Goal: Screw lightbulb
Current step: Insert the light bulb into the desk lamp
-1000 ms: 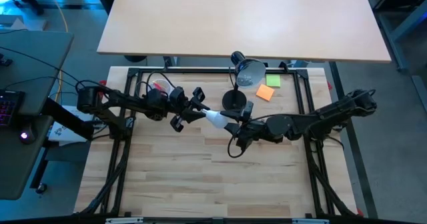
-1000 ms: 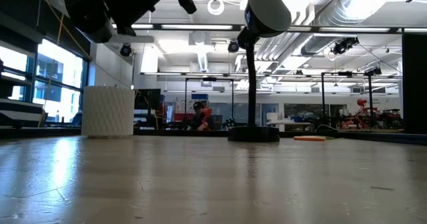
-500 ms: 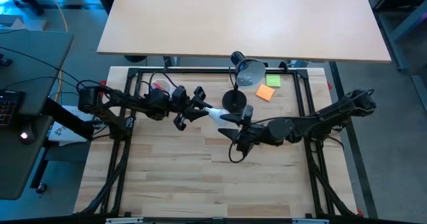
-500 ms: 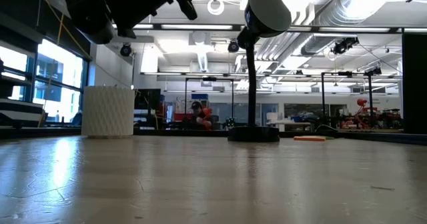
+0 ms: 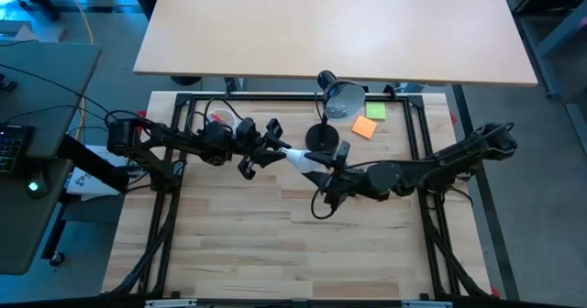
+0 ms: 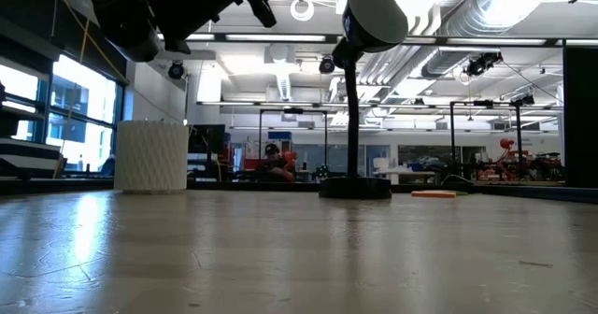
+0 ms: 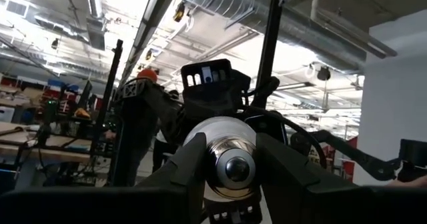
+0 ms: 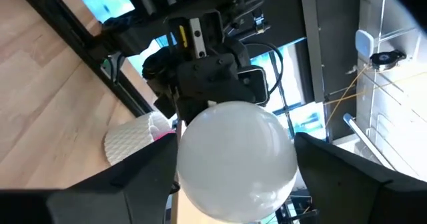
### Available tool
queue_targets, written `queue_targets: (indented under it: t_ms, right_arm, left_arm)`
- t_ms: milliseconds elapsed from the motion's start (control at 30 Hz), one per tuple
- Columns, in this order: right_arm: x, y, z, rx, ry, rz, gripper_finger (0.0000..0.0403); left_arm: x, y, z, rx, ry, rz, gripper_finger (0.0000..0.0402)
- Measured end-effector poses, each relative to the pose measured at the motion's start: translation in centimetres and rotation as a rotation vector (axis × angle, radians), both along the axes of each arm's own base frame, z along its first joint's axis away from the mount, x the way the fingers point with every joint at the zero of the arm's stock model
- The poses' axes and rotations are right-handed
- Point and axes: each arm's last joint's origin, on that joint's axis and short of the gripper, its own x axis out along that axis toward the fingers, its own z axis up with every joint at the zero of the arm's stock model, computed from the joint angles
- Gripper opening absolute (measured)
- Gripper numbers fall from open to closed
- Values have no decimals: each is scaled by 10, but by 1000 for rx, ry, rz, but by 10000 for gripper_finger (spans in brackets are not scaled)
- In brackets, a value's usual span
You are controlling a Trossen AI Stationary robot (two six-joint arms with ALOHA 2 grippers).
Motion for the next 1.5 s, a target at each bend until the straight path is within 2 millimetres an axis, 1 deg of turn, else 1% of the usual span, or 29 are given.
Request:
queue_targets:
  t_ms: [167, 400, 500, 633, 733, 833, 967, 1067, 1133, 1267, 1333, 1400, 1467, 1500]
  right_arm:
    - [0, -1, -1, 13, 11, -3, 259]
    - [0, -1, -2, 30, 8, -5, 255]
    - [-2, 3, -2, 51, 2, -22, 255]
    - [-5, 8, -3, 56, 0, -84, 254]
    - [-9, 15, -2, 43, 19, -147, 254]
    - [-13, 21, 6, 33, 44, -249, 254]
    - [-20, 24, 25, 51, 69, -418, 254]
    - [-28, 19, 43, 90, 70, -517, 252]
    - [-34, 13, 54, 118, 84, -546, 249]
    - [-47, -5, 79, 233, 101, -575, 247]
    - [-53, -16, 89, 314, 116, -590, 247]
    - [-57, -28, 93, 358, 125, -632, 247]
    - [-60, -37, 91, 356, 161, -675, 247]
    - [-60, -40, 89, 382, 181, -677, 247]
  left_arm:
    - [0, 0, 0, 0, 3, -1, 107]
    - [0, 0, -1, 8, 1, 5, 113]
    - [0, 0, -1, -4, 16, -32, 134]
    - [0, 4, -2, 4, 45, -70, 179]
    - [1, 9, -7, -1, 101, -62, 210]
    - [3, 18, -14, 0, 170, -24, 229]
    - [6, 30, -25, -21, 279, 105, 233]
    - [7, 38, -32, -31, 341, 215, 231]
    - [6, 46, -36, -53, 389, 248, 230]
    - [7, 67, -34, -103, 467, 284, 230]
    - [9, 78, -31, -84, 500, 304, 229]
    - [9, 90, -25, -38, 508, 307, 229]
    - [7, 107, -16, -18, 498, 320, 229]
    - [4, 117, -13, -14, 487, 328, 229]
